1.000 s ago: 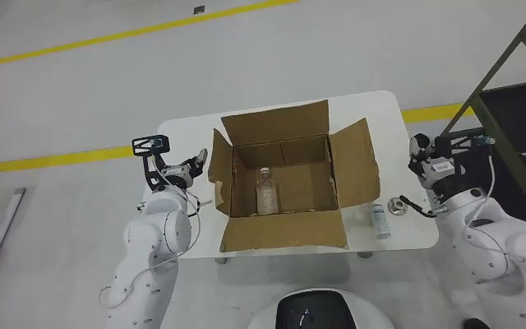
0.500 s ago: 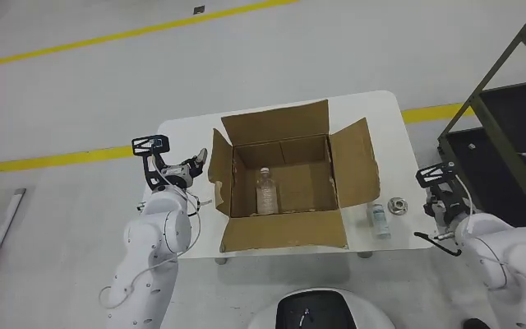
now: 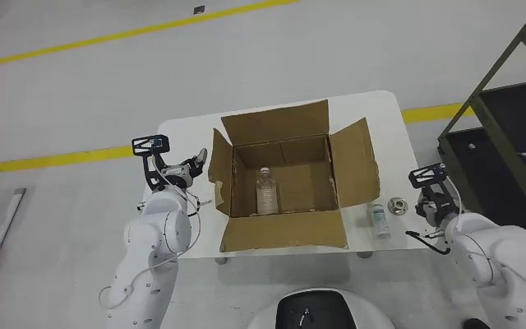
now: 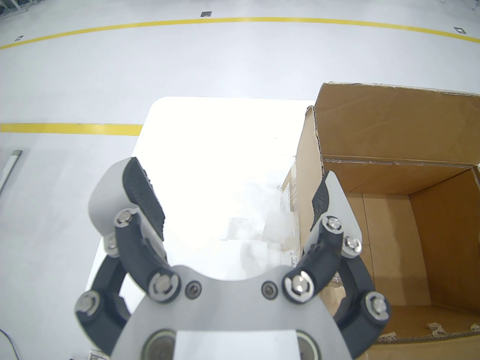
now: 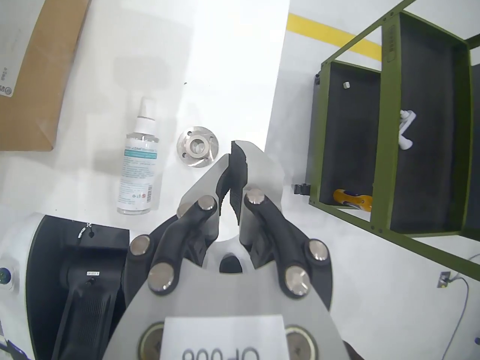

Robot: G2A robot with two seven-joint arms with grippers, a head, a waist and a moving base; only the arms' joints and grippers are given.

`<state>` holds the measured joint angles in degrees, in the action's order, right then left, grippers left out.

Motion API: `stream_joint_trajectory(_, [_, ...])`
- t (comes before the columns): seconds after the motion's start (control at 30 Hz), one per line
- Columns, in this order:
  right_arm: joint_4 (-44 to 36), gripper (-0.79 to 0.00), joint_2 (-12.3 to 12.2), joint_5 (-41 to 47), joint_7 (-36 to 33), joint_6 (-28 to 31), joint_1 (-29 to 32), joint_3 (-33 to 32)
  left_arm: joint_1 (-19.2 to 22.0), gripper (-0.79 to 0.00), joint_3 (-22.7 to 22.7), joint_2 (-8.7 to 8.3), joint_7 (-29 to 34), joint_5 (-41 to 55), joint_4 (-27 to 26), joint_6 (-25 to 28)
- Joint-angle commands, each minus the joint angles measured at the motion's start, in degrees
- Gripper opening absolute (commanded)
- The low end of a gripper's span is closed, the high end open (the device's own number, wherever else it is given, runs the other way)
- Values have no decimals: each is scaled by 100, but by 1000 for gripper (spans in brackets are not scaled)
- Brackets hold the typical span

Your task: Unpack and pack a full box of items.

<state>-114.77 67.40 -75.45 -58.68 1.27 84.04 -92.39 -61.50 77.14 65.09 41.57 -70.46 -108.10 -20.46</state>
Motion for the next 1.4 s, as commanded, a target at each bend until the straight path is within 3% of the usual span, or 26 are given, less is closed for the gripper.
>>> stream_joint_trajectory(0.0, [135, -785, -6, 239, -353, 82, -289, -34, 0, 0, 0, 0, 0, 0, 0, 0])
stream_joint_trajectory(0.1, [341, -785, -25, 685, -1132, 307, -763, -40, 0, 0, 0, 0, 0, 0, 0, 0])
stream_joint_trajectory(0.23, [762, -785, -70, 516, -2125, 647, -1441, 182, 0, 0, 0, 0, 0, 0, 0, 0])
stream_joint_trajectory(0.37, [1113, -785, -79, 416, -2595, 780, -1888, 473, 0, 0, 0, 0, 0, 0, 0, 0])
stream_joint_trajectory(0.47, [1343, -785, -74, 431, -2668, 812, -2085, 658, 0, 0, 0, 0, 0, 0, 0, 0])
stream_joint_trajectory(0.5, [1410, -745, -72, 434, -2699, 840, -2125, 728, 0, 0, 0, 0, 0, 0, 0, 0])
stream_joint_trajectory(0.57, [1530, -560, -67, 435, -2687, 840, -2196, 833, 0, 0, 0, 0, 0, 0, 0, 0])
stream_joint_trajectory(0.63, [1639, -502, -65, 381, -2673, 836, -2248, 934, 0, 0, 0, 0, 0, 0, 0, 0])
stream_joint_trajectory(0.83, [1975, -456, -56, 382, -2481, 871, -2331, 1153, 0, 0, 0, 0, 0, 0, 0, 0])
stream_joint_trajectory(1.37, [2752, -449, -31, 309, -1968, 741, -2464, 1520, 0, 0, 0, 0, 0, 0, 0, 0])
